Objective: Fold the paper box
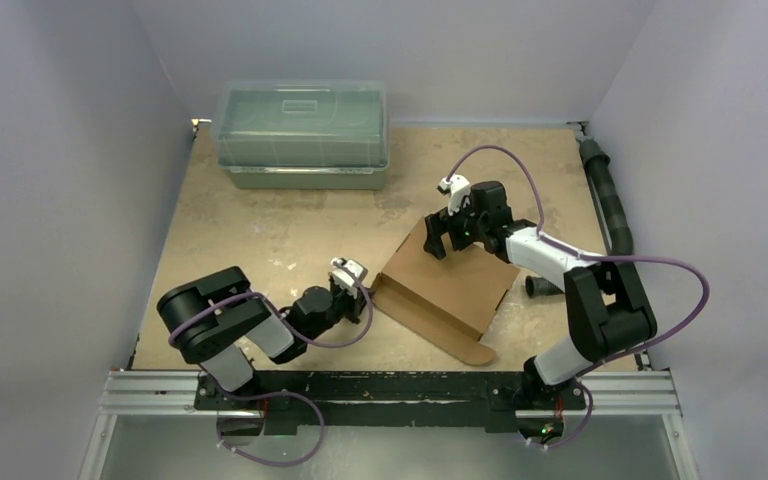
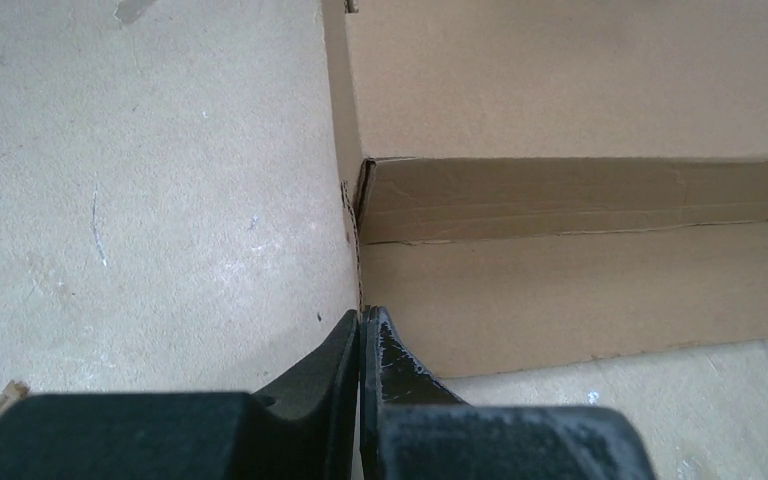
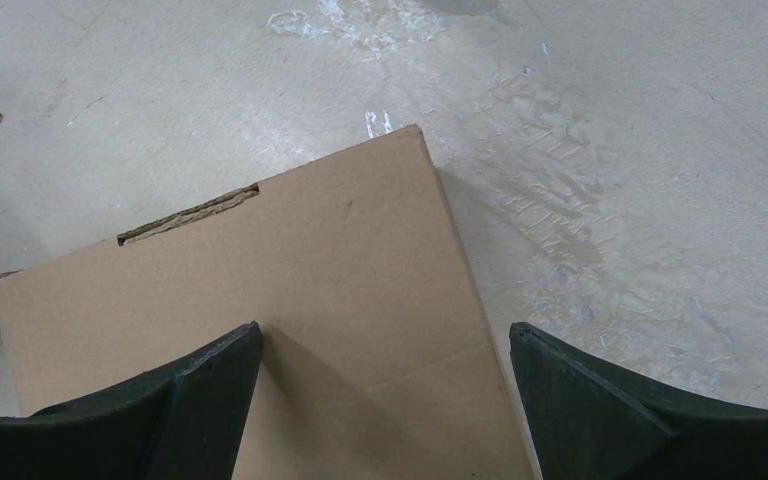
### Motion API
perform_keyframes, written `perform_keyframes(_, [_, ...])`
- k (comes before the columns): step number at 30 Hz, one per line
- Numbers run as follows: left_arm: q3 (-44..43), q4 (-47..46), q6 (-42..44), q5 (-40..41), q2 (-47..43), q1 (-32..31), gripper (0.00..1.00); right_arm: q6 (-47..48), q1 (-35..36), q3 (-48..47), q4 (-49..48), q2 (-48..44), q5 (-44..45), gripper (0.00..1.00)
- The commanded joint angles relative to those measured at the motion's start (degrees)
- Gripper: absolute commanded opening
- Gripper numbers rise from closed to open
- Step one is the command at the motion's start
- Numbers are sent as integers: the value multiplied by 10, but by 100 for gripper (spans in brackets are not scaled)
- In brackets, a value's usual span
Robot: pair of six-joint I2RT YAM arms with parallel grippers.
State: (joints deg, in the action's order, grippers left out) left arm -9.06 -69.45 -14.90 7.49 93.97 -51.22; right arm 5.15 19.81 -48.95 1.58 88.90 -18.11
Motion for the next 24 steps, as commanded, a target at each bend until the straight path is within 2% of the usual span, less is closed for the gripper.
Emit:
perform_keyframes(1, [-20,39,53,36,-10,-19,0,21,-3,-6,29,22,41,96])
perform_keyframes(14, [-32,67,103,83,-10,-43,0,21,-3,-9,35,30,48,96])
perform_keyframes(24, [-67,140,138,87,-34,-45,0,21,-2,-10,36,29,48,96])
